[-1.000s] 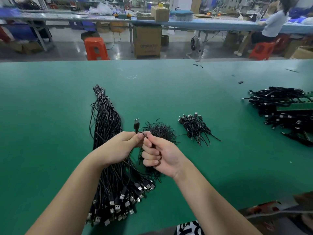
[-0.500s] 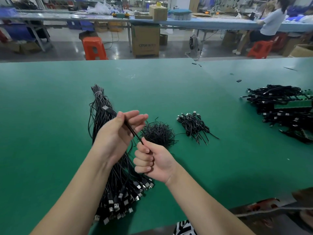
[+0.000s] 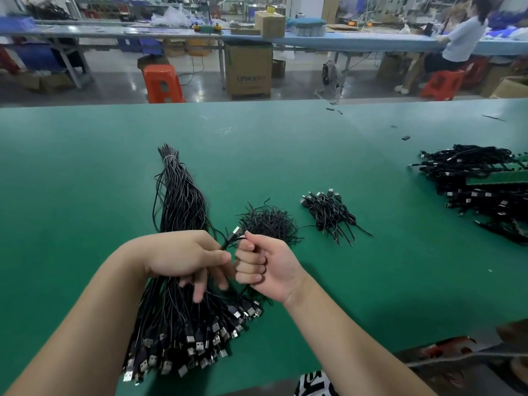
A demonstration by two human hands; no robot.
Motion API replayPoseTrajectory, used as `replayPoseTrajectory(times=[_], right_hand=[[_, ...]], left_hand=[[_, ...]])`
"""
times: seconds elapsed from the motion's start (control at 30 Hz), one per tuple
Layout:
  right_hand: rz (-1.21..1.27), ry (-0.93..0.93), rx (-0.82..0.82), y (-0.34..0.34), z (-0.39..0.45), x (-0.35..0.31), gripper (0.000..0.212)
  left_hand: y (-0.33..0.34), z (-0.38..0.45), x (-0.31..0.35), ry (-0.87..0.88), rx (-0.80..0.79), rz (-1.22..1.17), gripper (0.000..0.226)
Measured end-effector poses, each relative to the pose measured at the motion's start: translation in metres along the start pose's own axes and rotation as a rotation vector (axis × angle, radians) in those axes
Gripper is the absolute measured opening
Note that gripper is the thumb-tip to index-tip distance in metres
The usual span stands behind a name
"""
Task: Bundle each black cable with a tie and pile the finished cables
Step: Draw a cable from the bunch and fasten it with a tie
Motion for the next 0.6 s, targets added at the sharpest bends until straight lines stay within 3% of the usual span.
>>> replayPoseTrajectory(times=[0.07,0.13,0.23,0.3,0.4,0.47,0.53,0.6], right_hand=[[-0.059,0.01,0.015,-0.002,-0.001,0.002,0.029],[-0.086,0.013,0.035,-0.004,-0.002,0.003,0.031],[-0.066,0.011,0.045,-0.007,-0.004,0.005,0.034],[-0.059,0.012,0.041,-0.007,-0.004,0.009,0.035],[-0.018,-0.011,0.051,-0.008,-0.004,0.012,0.035],[0.028,-0.038,0.064,-0.011,-0.005,0.009,0.035],[0.092,-0.059,0.066,-0.014,-0.006,0.003,0.035],[0.098,-0.075,0.072,-0.016,-0.009,-0.005,0.035]], left_hand=[[-0.004,0.007,-0.009,-0.135,0.16,0.119,0.037],[-0.013,0.011,-0.011,-0.152,0.375,0.083,0.035],[-0.023,0.012,0.003,0.113,0.798,-0.214,0.028],[-0.025,0.01,0.012,0.366,0.98,-0.555,0.03],[-0.025,0.015,0.029,0.621,0.844,-1.152,0.039],[-0.026,0.013,0.033,0.645,0.714,-1.337,0.036],[-0.026,0.012,0.038,0.612,0.475,-1.252,0.035],[-0.014,0.007,0.042,0.567,0.203,-0.846,0.035]])
Point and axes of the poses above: each hand's wrist, its own z-axis towards the middle knuckle, its own y-axis out of the palm, x = y × z, the point moved 6 cm from there along z, towards the middle knuckle, and after that the axes turned 3 degrees about -x, right-handed, at the moved point
